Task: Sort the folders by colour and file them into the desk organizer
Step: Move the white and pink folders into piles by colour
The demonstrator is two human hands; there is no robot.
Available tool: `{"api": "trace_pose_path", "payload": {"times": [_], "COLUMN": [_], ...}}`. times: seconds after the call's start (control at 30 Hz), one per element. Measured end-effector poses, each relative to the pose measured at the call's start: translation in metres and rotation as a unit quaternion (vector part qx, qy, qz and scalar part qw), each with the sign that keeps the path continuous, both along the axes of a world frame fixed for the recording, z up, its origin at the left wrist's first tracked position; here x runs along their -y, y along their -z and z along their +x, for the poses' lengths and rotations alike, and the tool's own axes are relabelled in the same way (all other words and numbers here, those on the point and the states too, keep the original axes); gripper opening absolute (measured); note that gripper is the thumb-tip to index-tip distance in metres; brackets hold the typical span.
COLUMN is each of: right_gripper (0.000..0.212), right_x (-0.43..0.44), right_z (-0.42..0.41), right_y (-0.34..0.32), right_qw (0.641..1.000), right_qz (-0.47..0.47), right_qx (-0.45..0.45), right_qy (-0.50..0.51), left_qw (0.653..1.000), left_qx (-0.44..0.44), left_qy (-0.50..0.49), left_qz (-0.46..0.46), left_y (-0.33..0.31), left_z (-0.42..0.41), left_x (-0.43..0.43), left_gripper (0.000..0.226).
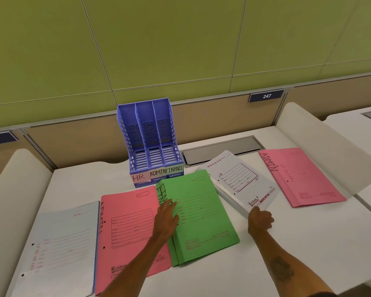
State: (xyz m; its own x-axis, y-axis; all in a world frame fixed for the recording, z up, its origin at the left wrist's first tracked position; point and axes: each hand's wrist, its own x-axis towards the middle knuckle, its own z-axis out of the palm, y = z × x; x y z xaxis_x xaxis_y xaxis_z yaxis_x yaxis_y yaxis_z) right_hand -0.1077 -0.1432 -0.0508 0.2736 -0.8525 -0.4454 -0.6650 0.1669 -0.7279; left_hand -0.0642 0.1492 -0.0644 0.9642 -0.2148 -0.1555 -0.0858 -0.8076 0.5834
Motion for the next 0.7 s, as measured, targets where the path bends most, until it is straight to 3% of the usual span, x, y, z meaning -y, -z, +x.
{"api": "trace_pose_path", "payload": {"times": [0.23, 0.37, 0.43, 0.7], "right_gripper": [0.042, 0.043, 0.049, 0.051], "right_x": [0.025, 0.024, 0.021, 0.036], "right_z": [0.005, 0.000, 0.005, 0.003], "right_y": [0.001, -0.002, -0.007, -0.009], "right_qw": [0.990, 0.996, 0.997, 0.976], "right_qz": [0.115, 0.066, 0.080, 0.160], "right_qx": [-0.036, -0.049, -0.004, 0.133], "right_qy": [-0.074, -0.038, 0.017, 0.060], "left_qw": [1.000, 1.000, 1.000, 0.999], "left_qx": [-0.011, -0.016, -0.022, -0.005], "left_qy": [0.003, -0.002, -0.005, 0.013], "left_qz": [0.004, 0.010, 0.013, 0.050], "left_y": [0.001, 0.003, 0.004, 0.006], "left_z": [-0.002, 0.000, 0.000, -0.004], "left_x": [0.001, 0.000, -0.002, 0.008], "left_gripper": [0.054, 0.055, 0.055, 0.053]}}
